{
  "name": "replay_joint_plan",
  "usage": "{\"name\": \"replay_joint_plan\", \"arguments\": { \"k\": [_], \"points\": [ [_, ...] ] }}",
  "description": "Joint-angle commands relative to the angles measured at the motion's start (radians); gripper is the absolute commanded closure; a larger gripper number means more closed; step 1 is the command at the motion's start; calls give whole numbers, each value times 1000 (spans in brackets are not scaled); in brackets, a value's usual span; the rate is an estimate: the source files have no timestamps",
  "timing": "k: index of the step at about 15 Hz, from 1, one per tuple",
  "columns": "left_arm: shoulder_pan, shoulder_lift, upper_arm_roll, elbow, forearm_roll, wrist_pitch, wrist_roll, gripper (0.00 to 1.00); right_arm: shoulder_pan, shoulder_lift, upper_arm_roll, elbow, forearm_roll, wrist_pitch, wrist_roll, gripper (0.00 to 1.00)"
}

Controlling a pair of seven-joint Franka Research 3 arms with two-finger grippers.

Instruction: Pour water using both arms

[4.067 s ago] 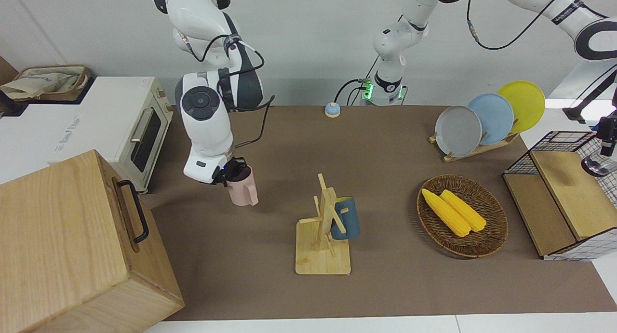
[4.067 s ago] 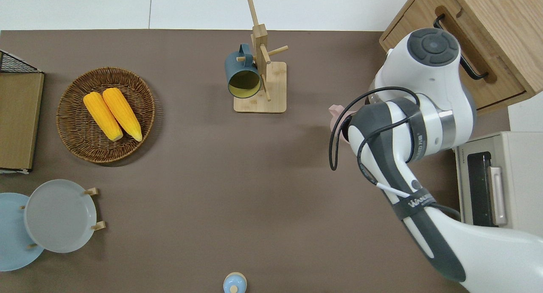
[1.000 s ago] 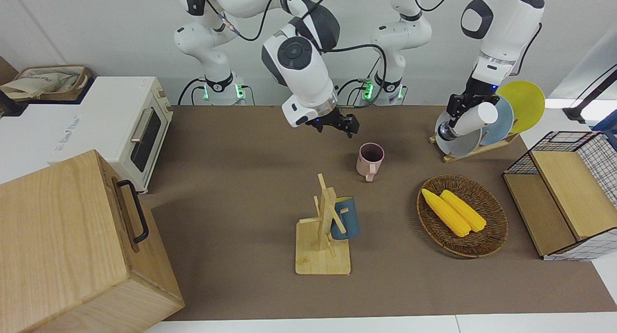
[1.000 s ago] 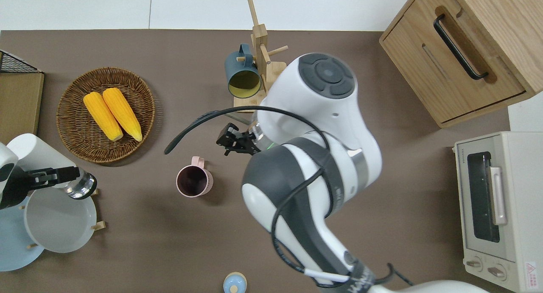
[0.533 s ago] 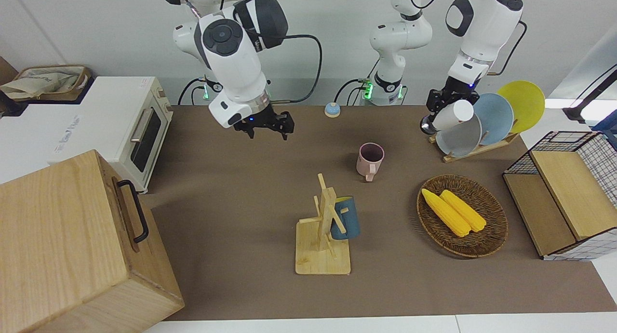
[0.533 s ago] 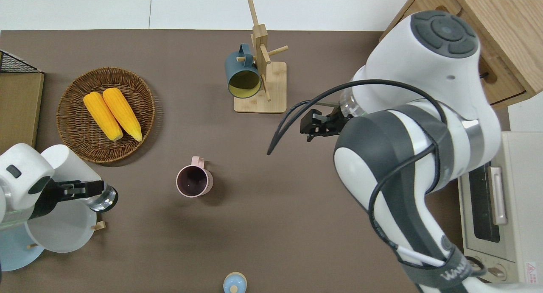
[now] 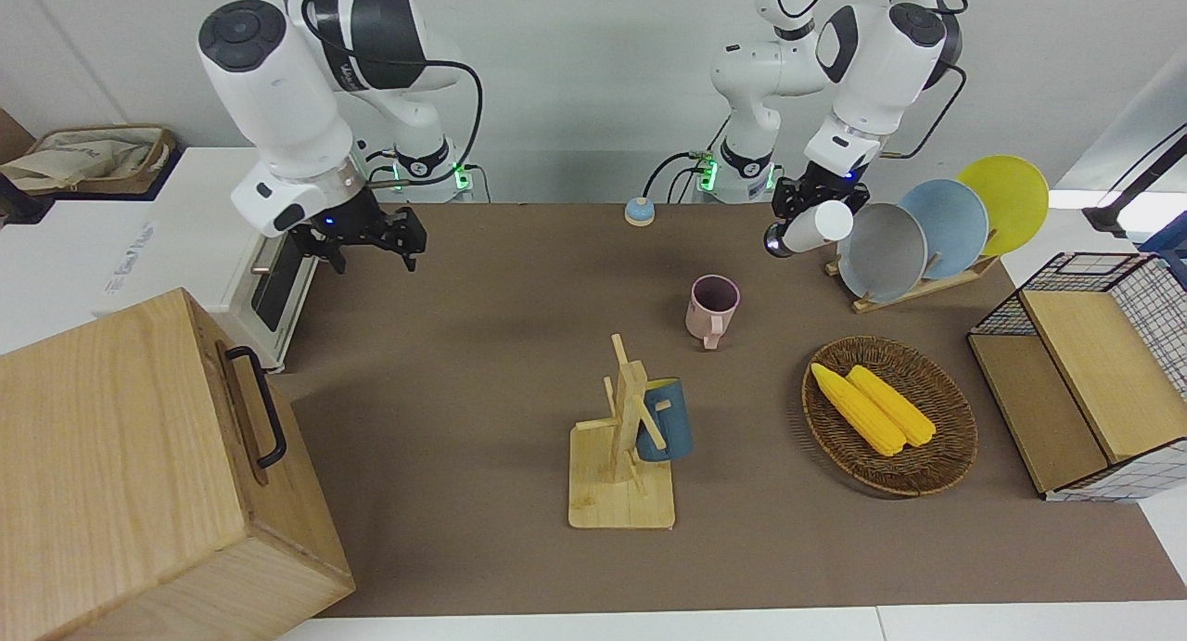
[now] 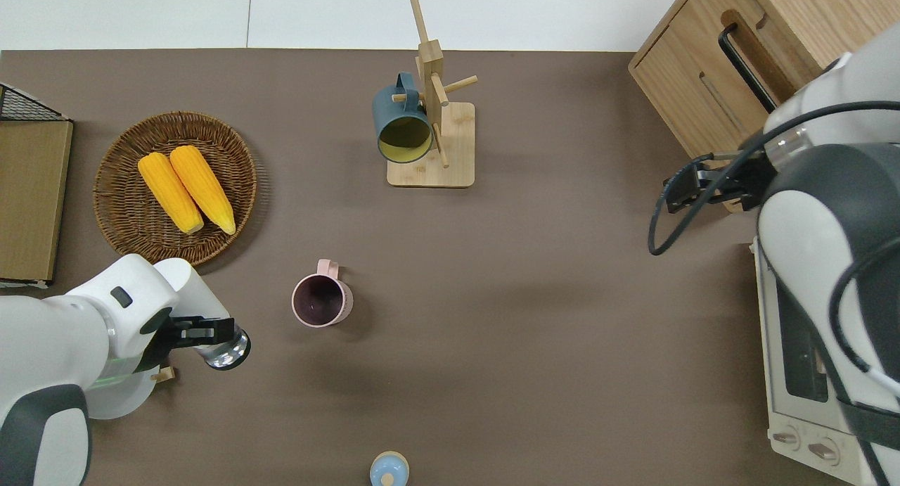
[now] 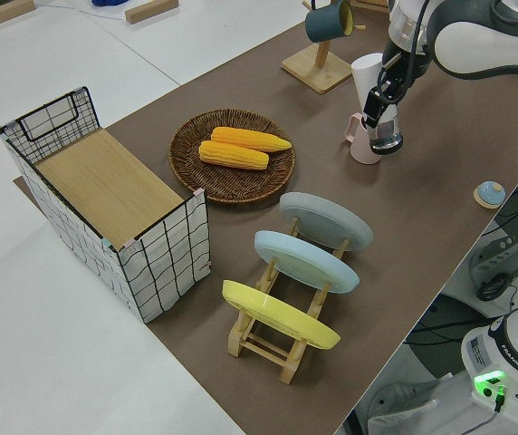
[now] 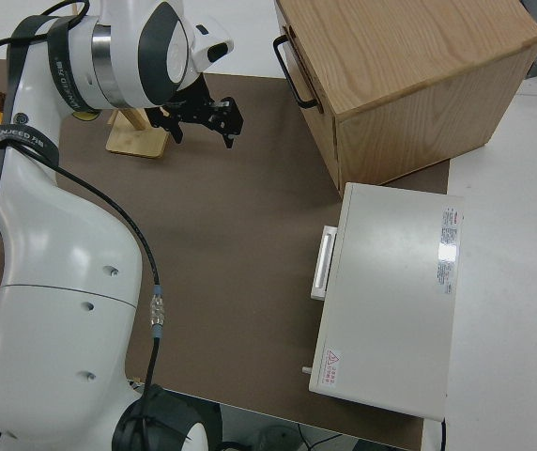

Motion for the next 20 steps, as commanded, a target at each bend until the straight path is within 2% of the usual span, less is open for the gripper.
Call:
{"name": "replay_joint_plan", "arguments": {
  "k": [1,4,7,10,13,18,20],
  "points": [
    [-18,-82,-29,-50,-13,3,-106,1000,-65,-82,20,-52,-27,-29,-88,7],
    [-18,-90,-87,-70,-15,7,-210,1000,-109,-122,20,-51,-35,-66,-141,7],
    [-20,-106,-121,-110,-15,13,-216,1000,-138,-135,20,-46,-33,-87,-175,7],
    [-43,-131,-144,-163,-34,41,-216,1000,-137,-138,21,-42,-27,-100,-169,7],
    [-50,-131,-149,-174,-39,41,-216,1000,-129,-138,28,-37,-13,-97,-169,7],
    [-84,-125,-199,-205,-75,69,-233,1000,-121,-139,37,-22,4,-97,-171,9],
    [-84,-110,-204,-213,-75,87,-232,1000,-121,-139,37,-22,7,-97,-171,7]
  ]
}}
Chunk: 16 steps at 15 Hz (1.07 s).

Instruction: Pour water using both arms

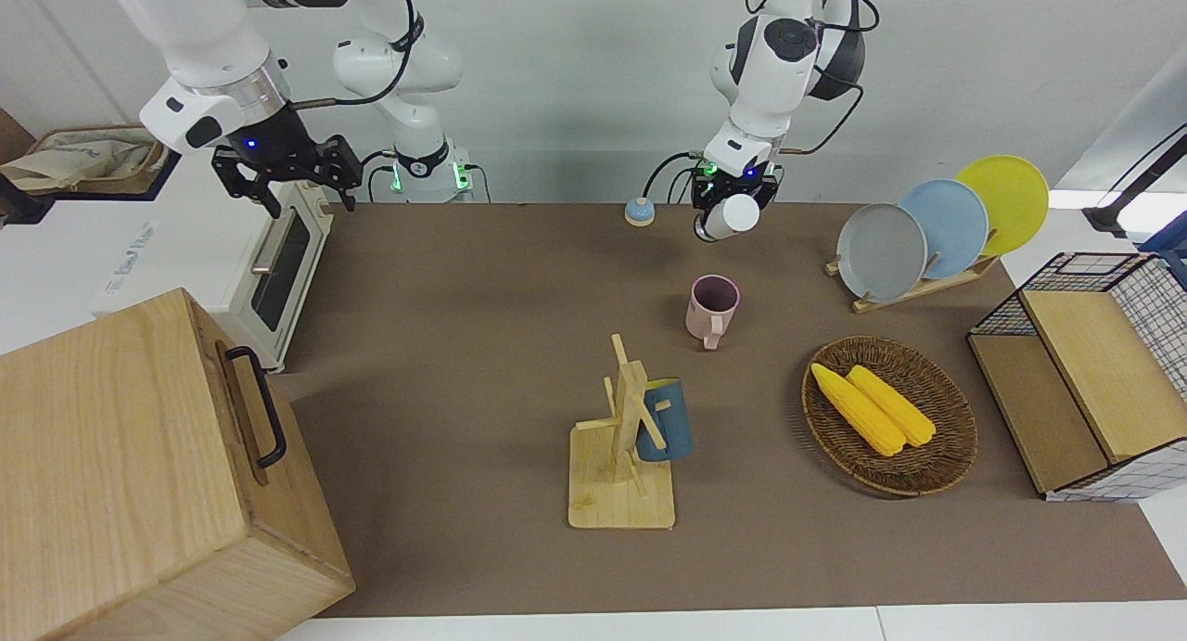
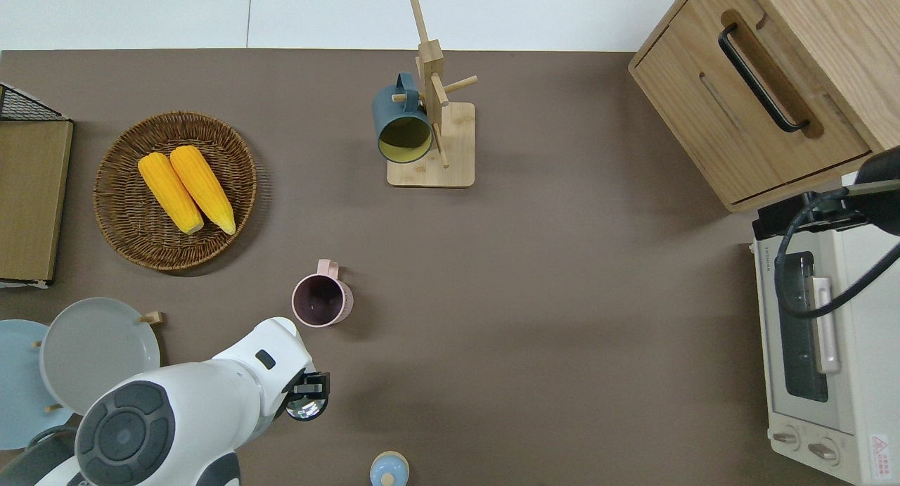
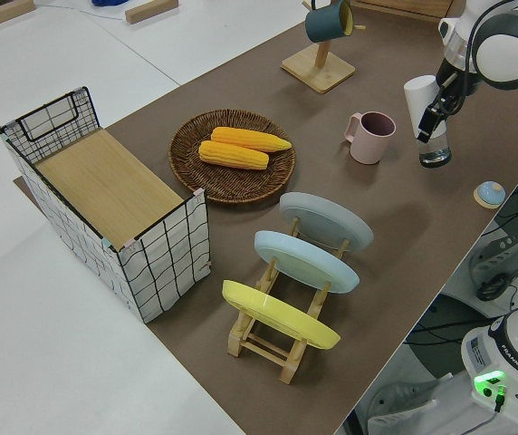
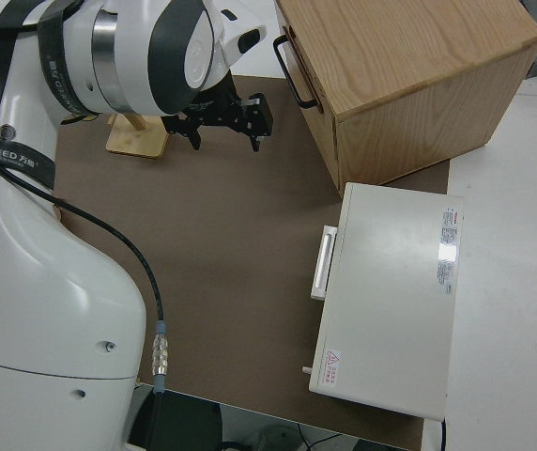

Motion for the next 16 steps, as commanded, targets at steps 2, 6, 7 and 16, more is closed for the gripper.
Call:
{"name": "replay_joint_plan", "arguments": {
  "k": [2,6,7,16],
  "points": [
    [-15,35,0,-23,-12,65,-17,1000,-4,-15,0,-11,19,1,-21,9],
    [-4,96,0,-9,0,63,-19,1000,-4,-15,0,-11,19,1,-21,7],
    [0,107,0,2,0,57,-16,1000,-4,-15,0,-11,19,1,-21,7],
    [5,228,4,138,37,-95,-42,1000,-4,-15,0,-11,19,1,-21,7]
  ]
}}
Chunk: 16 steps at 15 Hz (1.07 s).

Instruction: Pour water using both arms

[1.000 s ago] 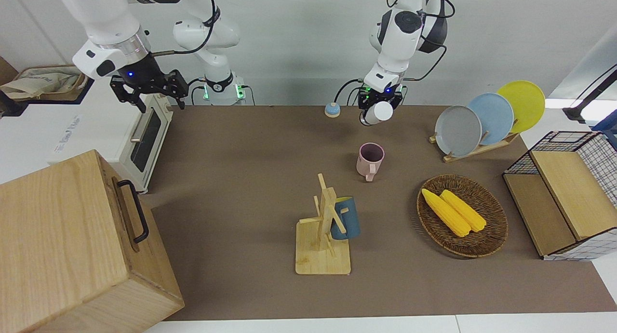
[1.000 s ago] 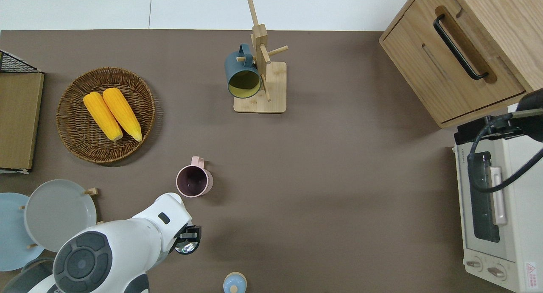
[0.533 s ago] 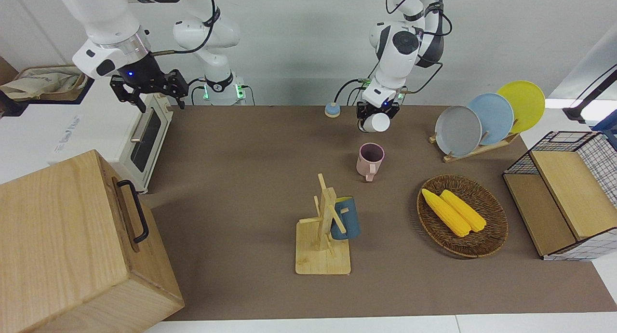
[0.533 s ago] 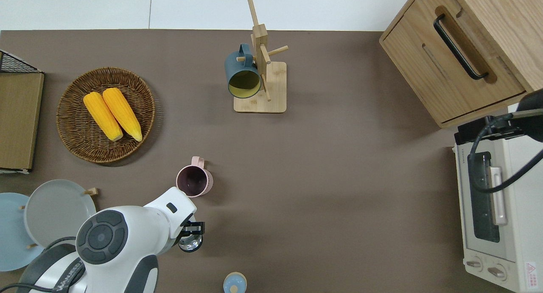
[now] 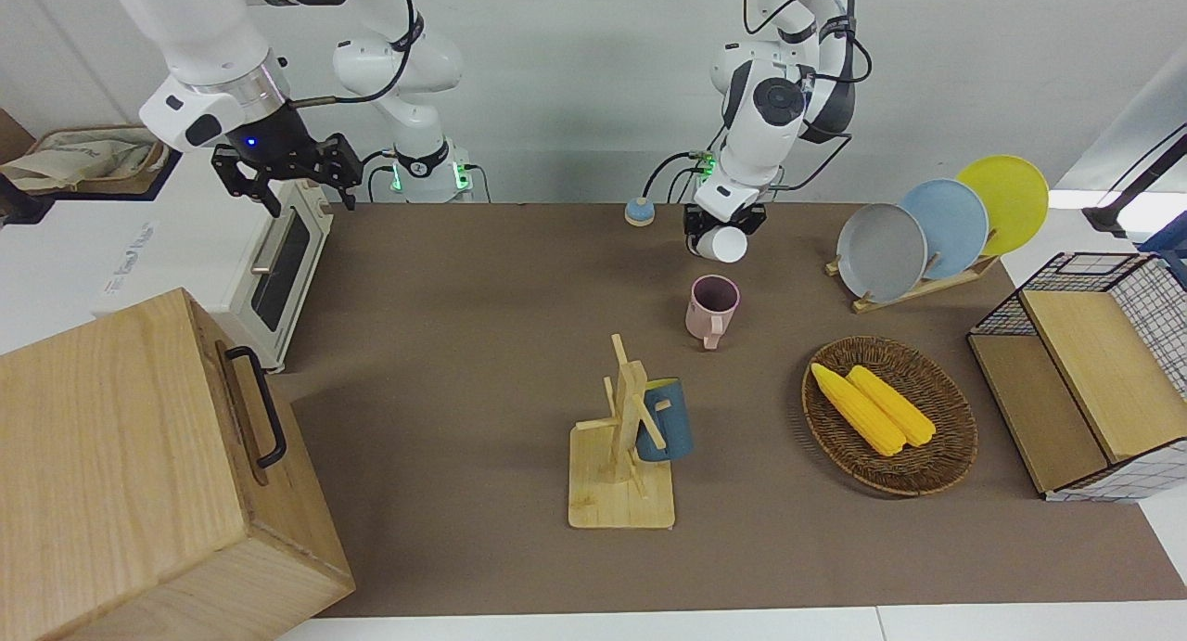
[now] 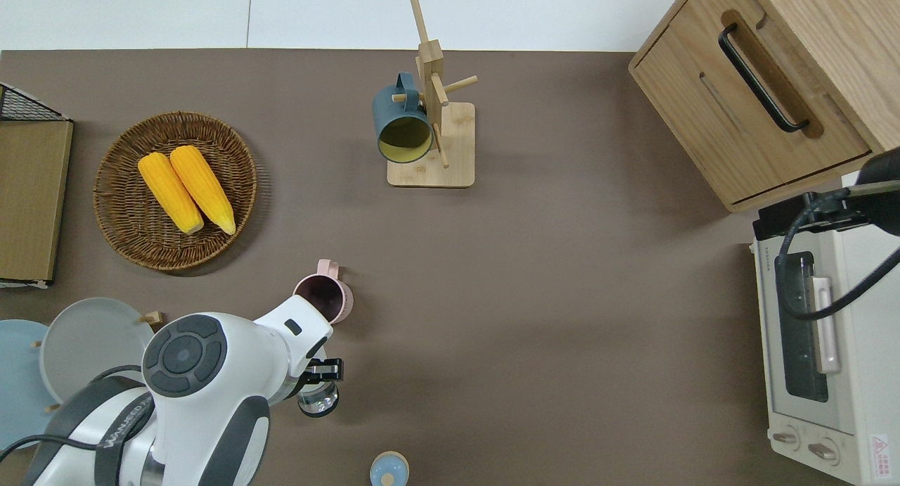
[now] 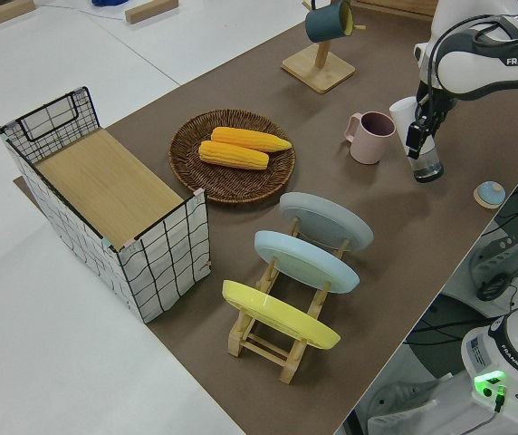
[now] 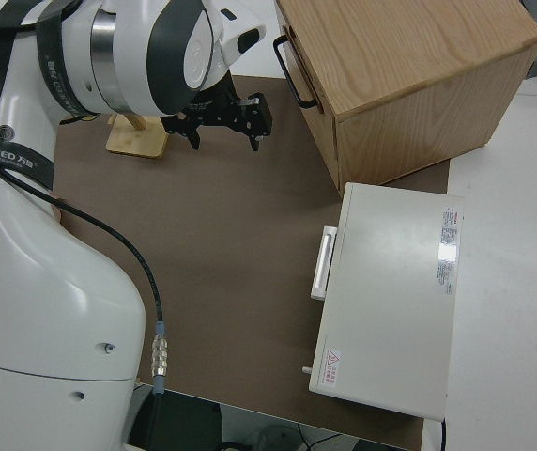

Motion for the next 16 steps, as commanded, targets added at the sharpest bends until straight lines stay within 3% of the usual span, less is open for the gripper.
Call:
{"name": "replay_joint_plan", "arguments": {
  "k": [1,9,16],
  "points": [
    [2,53,9,105,34,-118,-26,1000,-5,-13,0,-11,19,1,-21,7],
    [2,155,12,228,86,-276,-63,1000,-5,-13,0,-11,19,1,-21,7],
    [2,165,14,239,89,-298,-64,1000,-5,-13,0,-11,19,1,-21,9]
  ]
}}
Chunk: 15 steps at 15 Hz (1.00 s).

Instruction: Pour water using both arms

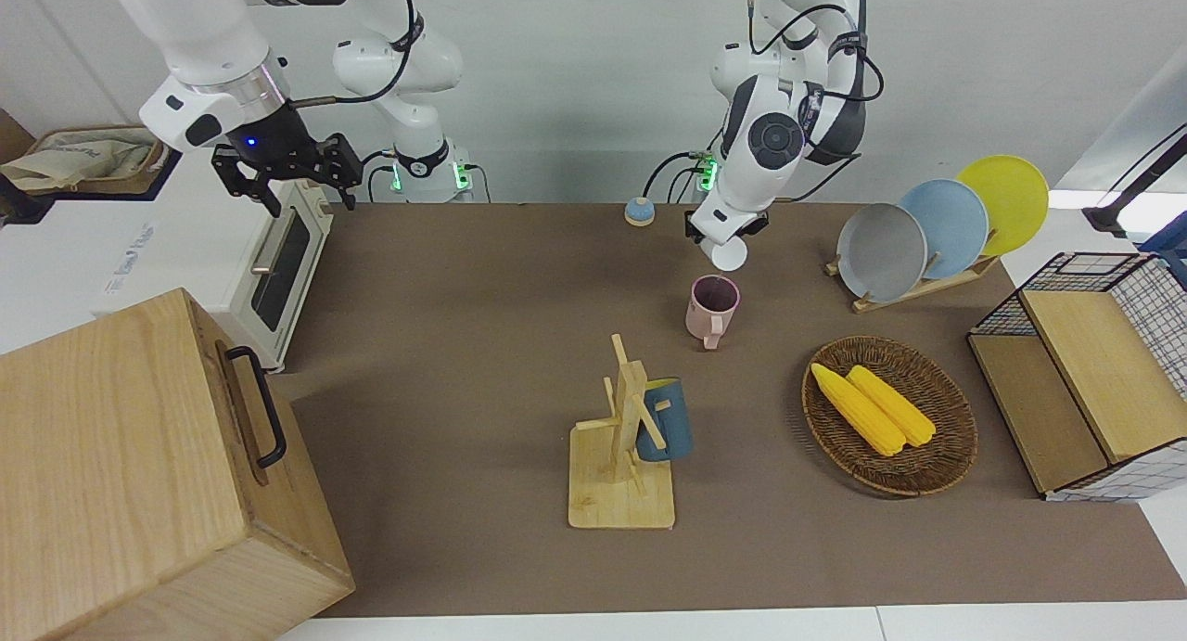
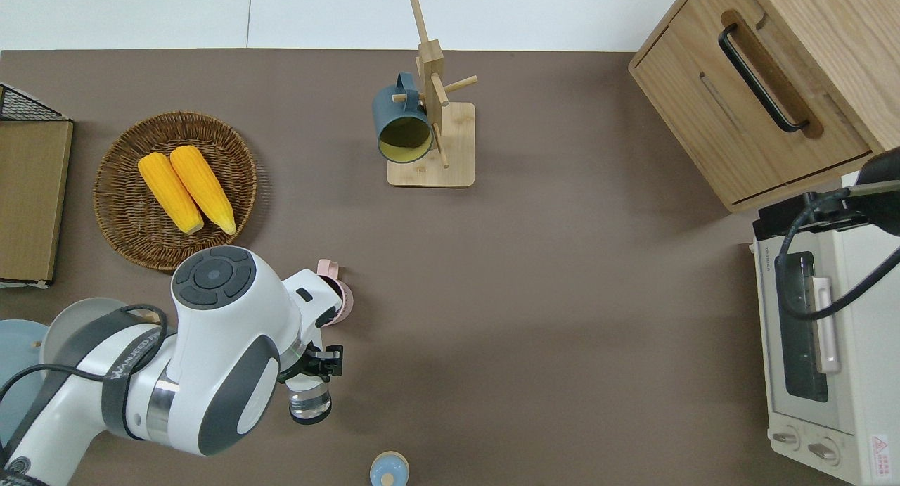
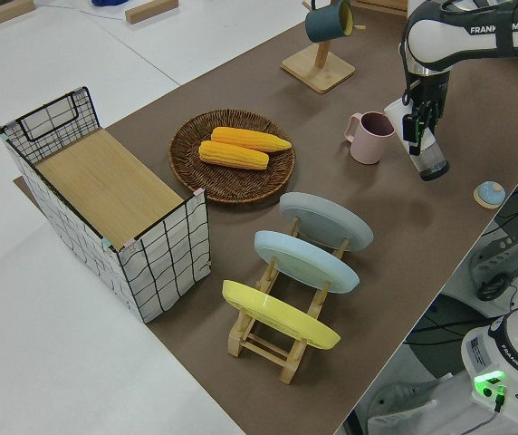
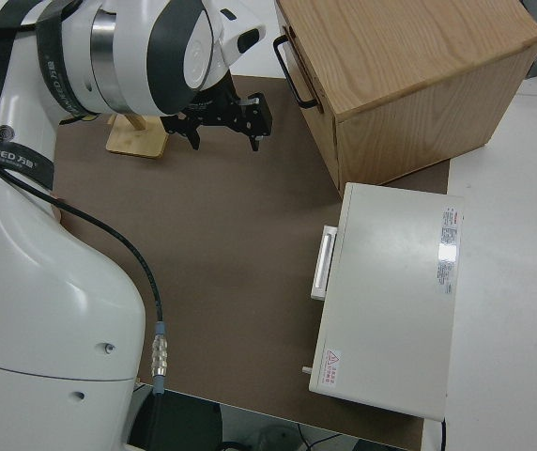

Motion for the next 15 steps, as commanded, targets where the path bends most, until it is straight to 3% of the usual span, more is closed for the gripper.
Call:
{"name": "replay_joint_plan", "arguments": {
  "k": [1,7,15],
  "points": [
    [1,2,3,38,33,-48,-22,1000,-5,-13,0,-11,19,1,-21,9],
    [-1,2,3,38,39,-60,-179,1000,-5,-13,0,-11,19,1,-21,9],
    [-8,-18,1,35,36,-13,-176,1000,-5,-13,0,-11,19,1,-21,7]
  ]
}}
